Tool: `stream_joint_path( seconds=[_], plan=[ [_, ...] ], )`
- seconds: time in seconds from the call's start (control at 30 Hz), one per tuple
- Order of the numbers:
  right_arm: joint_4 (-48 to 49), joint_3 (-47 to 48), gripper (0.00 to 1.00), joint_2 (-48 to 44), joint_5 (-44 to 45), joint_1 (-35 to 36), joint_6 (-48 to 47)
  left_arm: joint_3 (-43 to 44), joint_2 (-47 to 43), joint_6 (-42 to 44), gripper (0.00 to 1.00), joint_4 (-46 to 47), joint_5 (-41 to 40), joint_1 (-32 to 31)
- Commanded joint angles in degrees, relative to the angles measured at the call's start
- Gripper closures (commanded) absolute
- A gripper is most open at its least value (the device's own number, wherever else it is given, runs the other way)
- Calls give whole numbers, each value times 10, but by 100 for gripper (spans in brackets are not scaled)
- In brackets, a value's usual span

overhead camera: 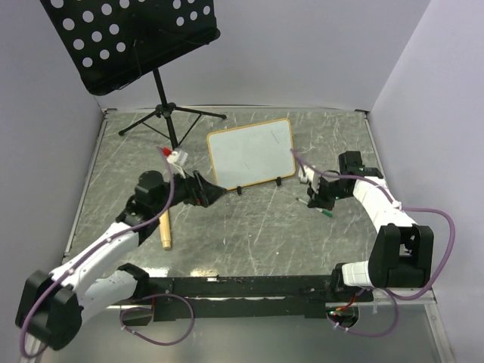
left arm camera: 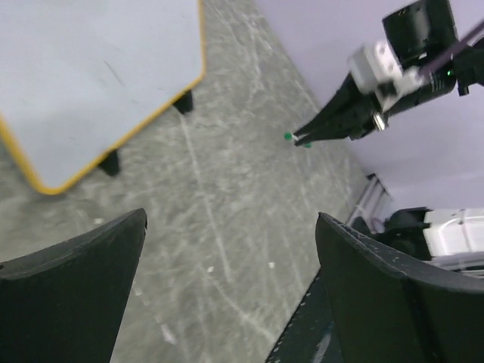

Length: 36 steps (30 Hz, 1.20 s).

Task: Write a sentence on the whiteboard
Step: Pick up the whiteboard marker from the center of the board, then pass from the right arm to the left

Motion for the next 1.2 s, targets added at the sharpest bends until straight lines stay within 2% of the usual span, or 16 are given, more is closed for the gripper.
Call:
stream_joint_path(
  seconds=[0.0,0.07,0.13,0.27,0.33,0.4,0.47,0.6,0.73,0.8,0.97,1.07,1.17],
  plan=[
    [17,63,100,8,-132,2,246,-18,62,-90,2,168,-45,-54],
    [35,80,100,19,-157,2,321,1,106,-103,2,204,-72,-92],
    [89,93,100,21,-185,2,440,19,140,-108,2,233,-85,-125],
    [253,61,100,1,-209,2,665,74,247,-130,5,292,-85,-164],
    [352,31,100,-21,-196,4,784,108,279,-136,5,297,-96,-181],
    [409,2,100,-40,-188,4,892,126,323,-143,6,307,-103,-195],
    [449,-7,100,-50,-148,7,966,156,367,-151,11,321,-93,-201],
    [475,-25,100,-67,-113,11,1034,215,430,-165,13,302,-79,-224],
    [519,-50,100,-84,-110,13,1077,275,471,-151,23,243,-93,-244],
    [524,-55,100,-89,-105,14,1088,287,477,-144,24,217,-101,-252],
    [540,-66,100,-94,-99,14,1108,307,481,-129,35,172,-117,-261],
    [545,-67,100,-93,-98,14,1114,319,488,-127,44,153,-106,-263],
    [553,-73,100,-95,-95,14,1121,328,497,-128,63,143,-93,-262]
  ],
)
